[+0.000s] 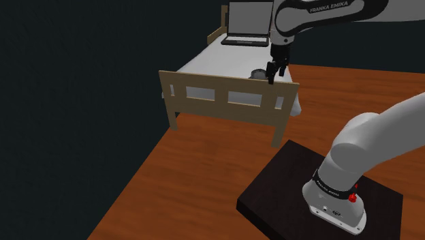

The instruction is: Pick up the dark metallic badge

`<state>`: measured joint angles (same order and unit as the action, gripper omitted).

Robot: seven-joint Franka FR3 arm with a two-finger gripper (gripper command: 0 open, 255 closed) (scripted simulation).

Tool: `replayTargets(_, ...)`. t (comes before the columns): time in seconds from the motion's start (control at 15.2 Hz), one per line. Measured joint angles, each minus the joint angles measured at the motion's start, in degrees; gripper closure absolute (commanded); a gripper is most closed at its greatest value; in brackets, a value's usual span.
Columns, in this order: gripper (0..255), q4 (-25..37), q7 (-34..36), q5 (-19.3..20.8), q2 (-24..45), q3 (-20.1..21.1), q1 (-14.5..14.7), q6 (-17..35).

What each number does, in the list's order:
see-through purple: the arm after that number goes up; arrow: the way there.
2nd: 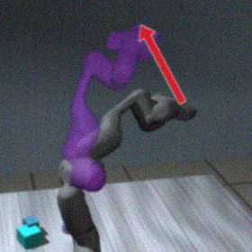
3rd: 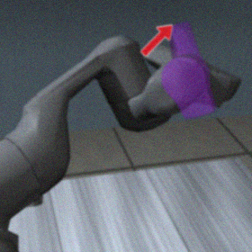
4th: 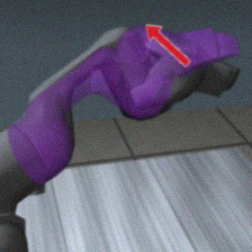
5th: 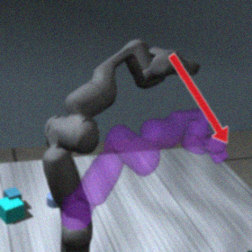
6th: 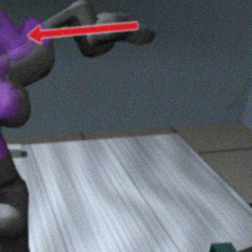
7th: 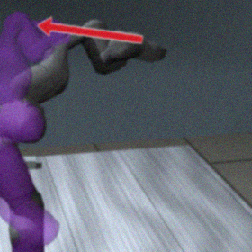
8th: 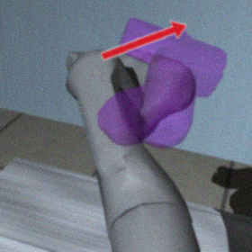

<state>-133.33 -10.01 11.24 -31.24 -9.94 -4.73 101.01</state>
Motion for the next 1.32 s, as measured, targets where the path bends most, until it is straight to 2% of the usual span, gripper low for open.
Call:
replayTargets(0.4,0,5.8,-5.9,-0.8,10.1,-5.7,-0.8,7.1)
replayTargets(0.79,0,14.6,-12.7,-4.7,21.3,-10.5,-1.4,11.5)
replayTargets(1.32,0,12.3,-14.0,-5.7,24.1,-11.5,-1.7,16.8)
